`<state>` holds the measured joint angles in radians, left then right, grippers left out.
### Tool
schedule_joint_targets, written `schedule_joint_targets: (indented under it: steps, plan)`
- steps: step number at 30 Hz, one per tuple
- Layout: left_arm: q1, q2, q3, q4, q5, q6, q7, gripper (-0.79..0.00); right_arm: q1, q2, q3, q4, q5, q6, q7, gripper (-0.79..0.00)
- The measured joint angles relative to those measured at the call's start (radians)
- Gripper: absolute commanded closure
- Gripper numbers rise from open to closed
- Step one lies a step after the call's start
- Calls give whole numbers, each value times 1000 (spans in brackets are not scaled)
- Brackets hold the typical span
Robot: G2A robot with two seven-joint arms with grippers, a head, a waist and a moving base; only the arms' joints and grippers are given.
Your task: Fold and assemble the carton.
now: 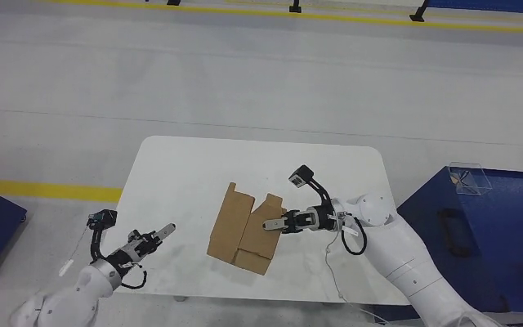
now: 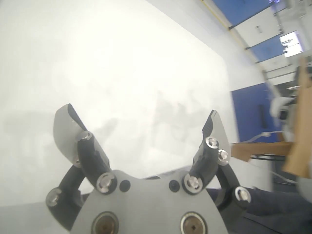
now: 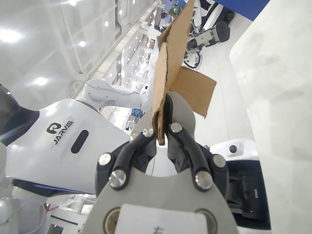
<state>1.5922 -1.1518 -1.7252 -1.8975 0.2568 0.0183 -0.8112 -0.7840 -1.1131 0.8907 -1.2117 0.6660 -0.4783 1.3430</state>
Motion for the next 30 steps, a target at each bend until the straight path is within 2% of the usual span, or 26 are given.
schedule_joint_targets:
  steps: [3,6,9,11,13,15,16,17,18,21,22,23,26,28,29,30]
  plan:
    - [-74,2,-1,64,-264,87,-184,-785,12,-8,-25,-4,-15,9,7,0]
    - [-148,5,31,156,-494,184,-370,-785,27,-19,-57,-6,-37,14,12,0]
    - [-208,10,75,226,-565,206,-490,-785,40,-30,-89,3,-58,9,8,0]
    - [-219,10,100,235,-568,186,-504,-779,47,-36,-104,12,-63,5,4,0]
    - [-214,10,127,220,-579,147,-513,-720,54,-43,-119,22,-62,2,0,0]
    - [-200,11,140,199,-586,101,-507,-474,62,-50,-133,24,-56,3,2,0]
    - [-192,11,144,189,-587,80,-503,-400,64,-52,-138,23,-53,3,2,0]
    - [-181,11,149,176,-587,54,-497,-385,67,-54,-144,23,-49,4,3,0]
    - [-174,12,151,169,-587,37,-493,-323,69,-55,-146,24,-48,3,2,0]
    - [-156,15,156,155,-581,9,-482,-225,73,-58,-153,30,-41,2,1,0]
    - [-153,17,157,153,-581,7,-478,-55,74,-59,-154,30,-39,3,2,0]
    - [-151,18,158,150,-581,5,-475,-28,75,-59,-155,31,-35,3,2,0]
    - [-151,22,157,155,-588,6,-470,-117,74,-59,-157,21,-19,6,5,0]
    - [-157,24,156,162,-595,13,-469,-314,72,-57,-153,10,-13,7,6,0]
    - [-162,26,156,167,-598,16,-470,-357,70,-55,-149,6,-9,7,6,0]
    - [-165,27,155,171,-600,17,-470,-434,68,-53,-144,6,-6,7,6,0]
